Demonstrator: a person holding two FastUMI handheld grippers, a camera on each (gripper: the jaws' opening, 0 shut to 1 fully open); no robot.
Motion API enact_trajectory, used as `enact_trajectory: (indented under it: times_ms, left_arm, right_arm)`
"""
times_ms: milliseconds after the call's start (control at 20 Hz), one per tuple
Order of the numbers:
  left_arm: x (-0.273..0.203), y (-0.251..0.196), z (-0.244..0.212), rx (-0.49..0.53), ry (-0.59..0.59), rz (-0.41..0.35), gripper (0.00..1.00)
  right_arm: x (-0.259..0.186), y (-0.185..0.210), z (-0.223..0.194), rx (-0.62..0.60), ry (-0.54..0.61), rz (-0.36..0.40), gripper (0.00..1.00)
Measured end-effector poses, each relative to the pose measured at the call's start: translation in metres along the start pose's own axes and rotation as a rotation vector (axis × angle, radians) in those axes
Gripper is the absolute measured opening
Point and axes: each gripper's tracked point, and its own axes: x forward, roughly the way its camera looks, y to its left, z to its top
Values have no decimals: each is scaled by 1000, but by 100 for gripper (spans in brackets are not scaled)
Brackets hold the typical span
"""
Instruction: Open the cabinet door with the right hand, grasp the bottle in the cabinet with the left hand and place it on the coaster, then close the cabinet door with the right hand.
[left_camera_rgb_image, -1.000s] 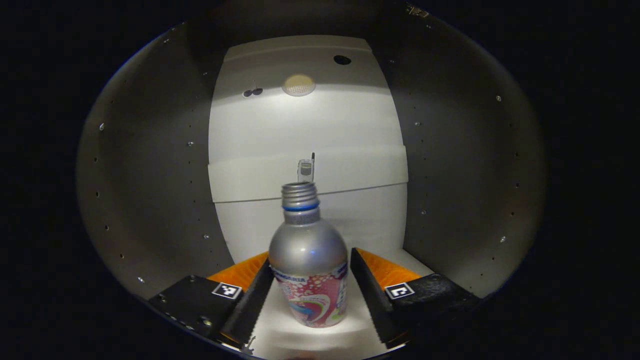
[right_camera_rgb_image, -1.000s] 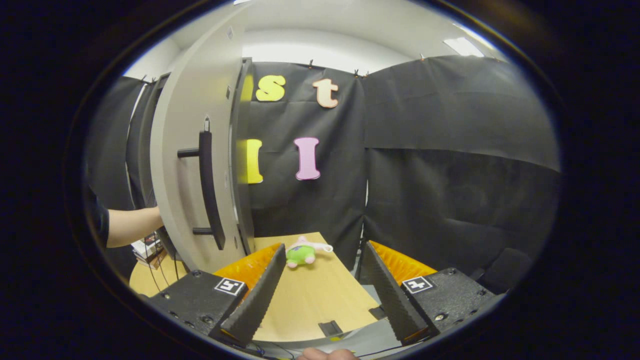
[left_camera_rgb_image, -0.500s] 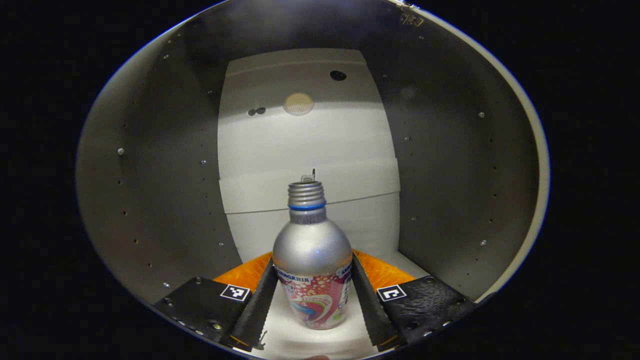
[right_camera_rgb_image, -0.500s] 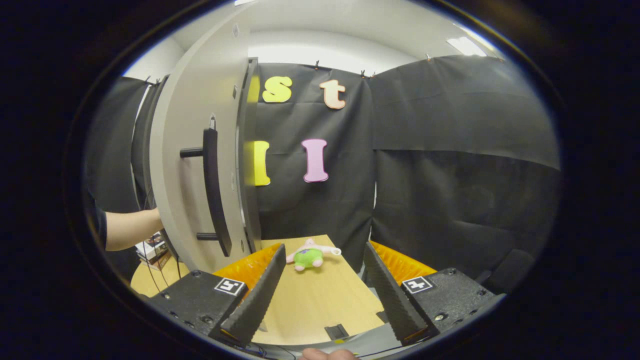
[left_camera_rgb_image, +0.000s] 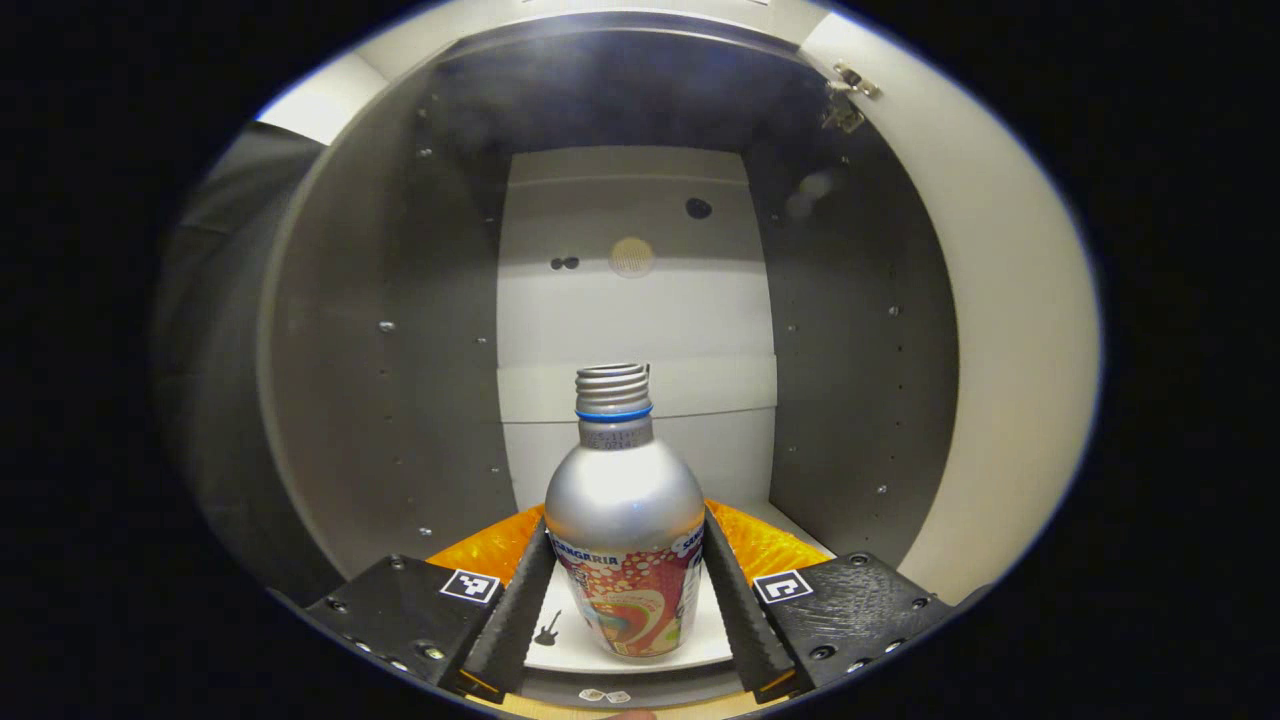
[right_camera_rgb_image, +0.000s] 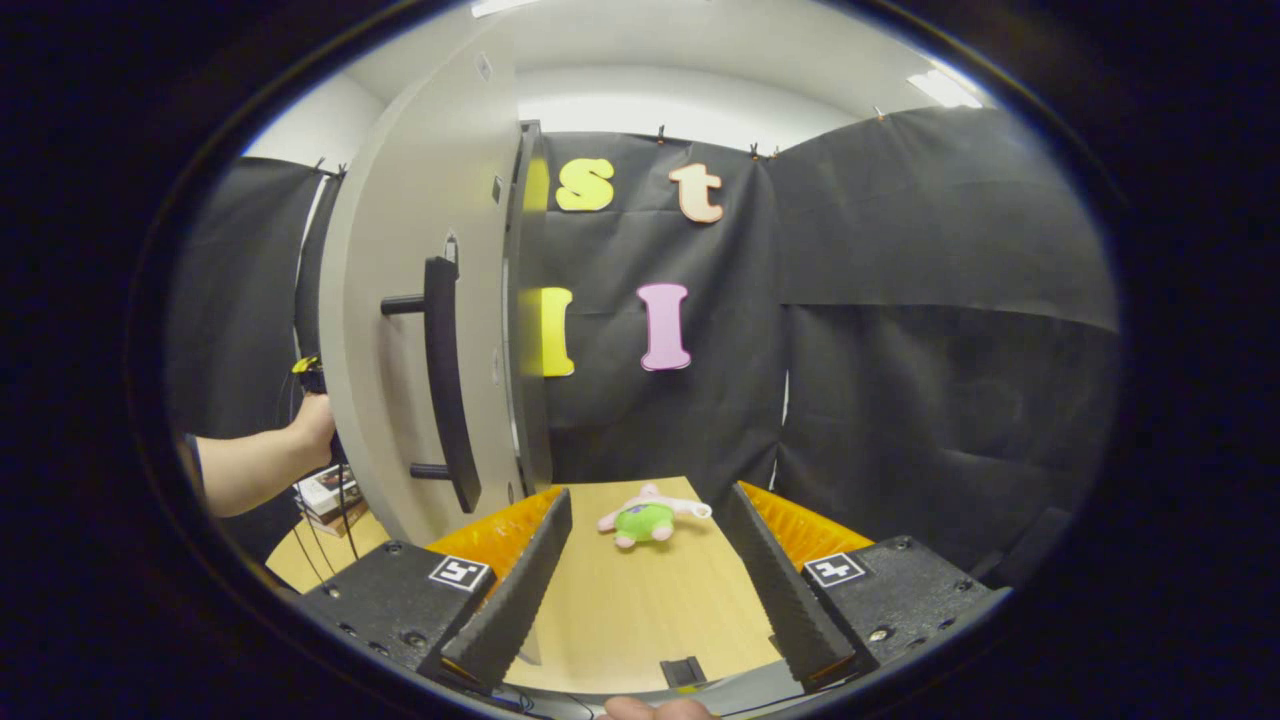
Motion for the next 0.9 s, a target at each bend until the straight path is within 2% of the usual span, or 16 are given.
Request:
enact_trajectory:
  times_ms: [50, 100, 150, 250, 500, 600, 650, 700, 750, 800, 900]
  left_arm:
    - [-8, 5, 2, 1, -2, 5, 77]
    - [-15, 8, 2, -1, -4, 8, 77]
    - [-22, 12, 2, -2, -2, 11, 77]
    - [-38, 22, -1, -10, 2, 22, 77]
    - [-75, 49, -13, -15, 16, 56, 77]
    - [-85, 58, -17, -21, 18, 58, 77]
    - [-90, 63, -18, -15, 15, 64, 77]
    - [-95, 69, -18, -1, 7, 75, 77]
    - [-100, 75, -20, 20, 0, 86, 77]
    - [-104, 78, -22, 43, -7, 92, 77]
    - [-114, 80, -27, 72, -19, 95, 77]
  right_arm:
    - [1, 2, -1, 6, 8, 15, 100]
    - [2, 4, -4, 9, 16, 28, 96]
    - [2, 7, -6, 8, 21, 43, 100]
    - [-9, 10, -11, -2, 23, 69, 99]
    - [-4, 17, -8, -55, 9, 84, 100]
    - [-2, 24, -9, -62, 15, 108, 96]
    - [-1, 25, -10, -73, 19, 112, 95]
    - [-2, 22, -9, -86, 16, 105, 100]
    - [-3, 20, -6, -94, 7, 102, 95]
    - [-4, 23, -3, -95, -5, 105, 95]
    - [-4, 28, -2, -101, -9, 123, 100]
